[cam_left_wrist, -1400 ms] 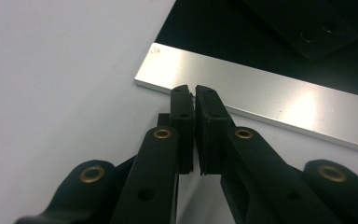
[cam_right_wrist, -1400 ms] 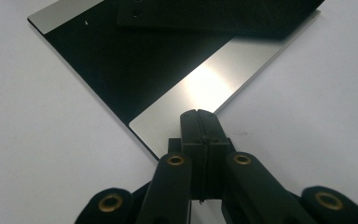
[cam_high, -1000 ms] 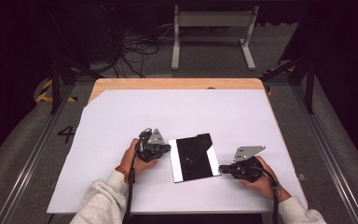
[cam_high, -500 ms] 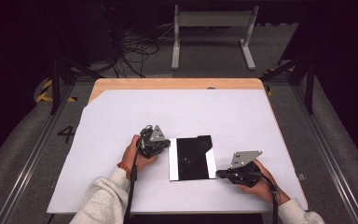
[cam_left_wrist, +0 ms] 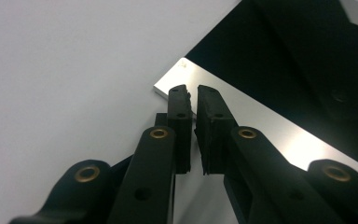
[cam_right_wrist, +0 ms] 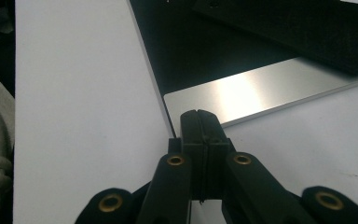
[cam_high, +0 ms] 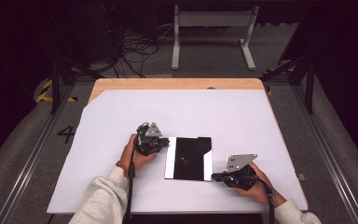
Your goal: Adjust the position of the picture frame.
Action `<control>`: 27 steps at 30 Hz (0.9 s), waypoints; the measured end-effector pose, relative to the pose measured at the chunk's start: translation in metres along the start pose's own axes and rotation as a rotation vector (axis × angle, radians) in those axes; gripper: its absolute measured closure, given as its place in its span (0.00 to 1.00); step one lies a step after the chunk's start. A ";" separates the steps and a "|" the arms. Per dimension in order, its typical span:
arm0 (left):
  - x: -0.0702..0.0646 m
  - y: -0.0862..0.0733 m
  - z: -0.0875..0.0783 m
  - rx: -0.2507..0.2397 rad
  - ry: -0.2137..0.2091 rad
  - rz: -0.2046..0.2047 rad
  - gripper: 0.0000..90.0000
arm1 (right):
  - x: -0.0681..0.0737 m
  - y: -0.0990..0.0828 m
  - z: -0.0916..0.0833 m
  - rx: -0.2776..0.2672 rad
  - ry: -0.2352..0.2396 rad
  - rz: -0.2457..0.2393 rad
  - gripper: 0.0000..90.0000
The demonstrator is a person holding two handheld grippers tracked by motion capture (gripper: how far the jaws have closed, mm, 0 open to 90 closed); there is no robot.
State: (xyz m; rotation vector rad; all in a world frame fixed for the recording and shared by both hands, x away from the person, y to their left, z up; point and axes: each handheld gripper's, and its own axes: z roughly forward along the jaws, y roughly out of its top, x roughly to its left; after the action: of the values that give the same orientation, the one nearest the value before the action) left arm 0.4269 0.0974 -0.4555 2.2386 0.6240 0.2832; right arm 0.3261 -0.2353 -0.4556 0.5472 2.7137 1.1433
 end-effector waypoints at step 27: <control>-0.070 -0.048 -0.045 0.070 -0.103 0.088 0.98 | 0.021 0.017 0.019 0.001 -0.043 0.008 1.00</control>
State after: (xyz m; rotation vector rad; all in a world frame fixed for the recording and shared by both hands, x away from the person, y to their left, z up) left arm 0.3329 0.1168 -0.4616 2.3354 0.4882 0.1918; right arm 0.3168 -0.2032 -0.4567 0.5770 2.6782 1.1186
